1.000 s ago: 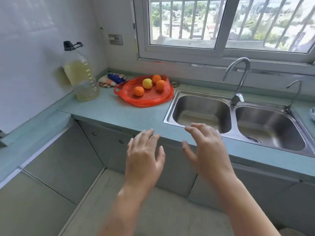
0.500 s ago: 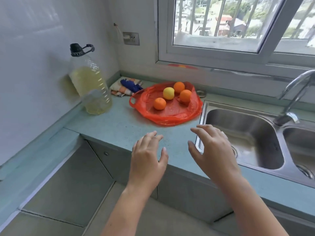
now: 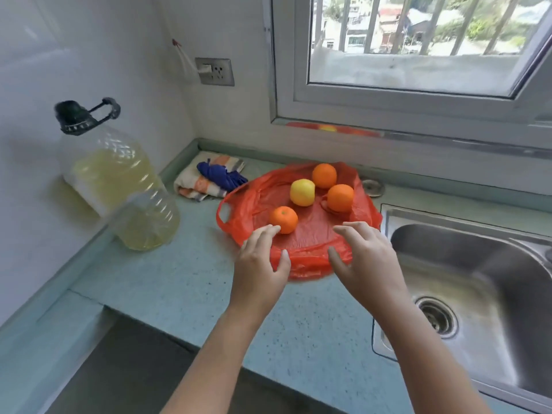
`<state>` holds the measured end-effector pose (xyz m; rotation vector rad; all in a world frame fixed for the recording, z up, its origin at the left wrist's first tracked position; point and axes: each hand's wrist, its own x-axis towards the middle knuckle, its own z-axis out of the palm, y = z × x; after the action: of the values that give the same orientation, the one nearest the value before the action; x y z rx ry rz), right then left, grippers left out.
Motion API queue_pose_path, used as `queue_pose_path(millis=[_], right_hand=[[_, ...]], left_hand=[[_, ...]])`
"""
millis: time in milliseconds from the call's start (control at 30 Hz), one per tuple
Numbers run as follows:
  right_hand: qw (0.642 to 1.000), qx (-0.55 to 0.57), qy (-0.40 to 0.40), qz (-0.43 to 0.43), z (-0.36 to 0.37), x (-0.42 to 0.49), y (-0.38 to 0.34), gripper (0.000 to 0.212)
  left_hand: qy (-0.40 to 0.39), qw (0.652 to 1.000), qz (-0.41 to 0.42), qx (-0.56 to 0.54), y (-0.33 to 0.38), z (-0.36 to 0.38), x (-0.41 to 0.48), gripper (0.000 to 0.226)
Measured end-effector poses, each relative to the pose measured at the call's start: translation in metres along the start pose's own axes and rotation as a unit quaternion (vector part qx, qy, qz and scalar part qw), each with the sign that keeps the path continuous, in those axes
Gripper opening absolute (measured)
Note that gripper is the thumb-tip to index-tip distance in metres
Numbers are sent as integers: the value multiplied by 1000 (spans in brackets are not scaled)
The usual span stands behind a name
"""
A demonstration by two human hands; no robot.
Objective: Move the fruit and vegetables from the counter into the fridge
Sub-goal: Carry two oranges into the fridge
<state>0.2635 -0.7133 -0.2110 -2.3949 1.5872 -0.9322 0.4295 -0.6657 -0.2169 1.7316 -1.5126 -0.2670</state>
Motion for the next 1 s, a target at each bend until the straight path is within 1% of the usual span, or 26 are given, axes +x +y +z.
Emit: queue_pose_path(millis=[133,367,533,633,800,1000], right_hand=[[999,-8,-30,15,26,43,34,33],[998,-18,-58,35,67,103,79,37],[993,-17,-95,70,94,137,109,41],[990,-8,-117,79,109,151,125,45],[990,8,-119,80,130,167,141,49],[988,-1,-137,66,147,179,152,53]], left_hand=[[-11,1000,-22,-1,-21,29,44,42],[-47,997,-62,21,-58,71,100,41],[-87,990,-102,31,-78,99,131,50],[-107,986,-120,40,-90,112,144,54],[-130,982,-129,39,-105,128,155,60],[-145,979,-140,19,-117,136,155,63]])
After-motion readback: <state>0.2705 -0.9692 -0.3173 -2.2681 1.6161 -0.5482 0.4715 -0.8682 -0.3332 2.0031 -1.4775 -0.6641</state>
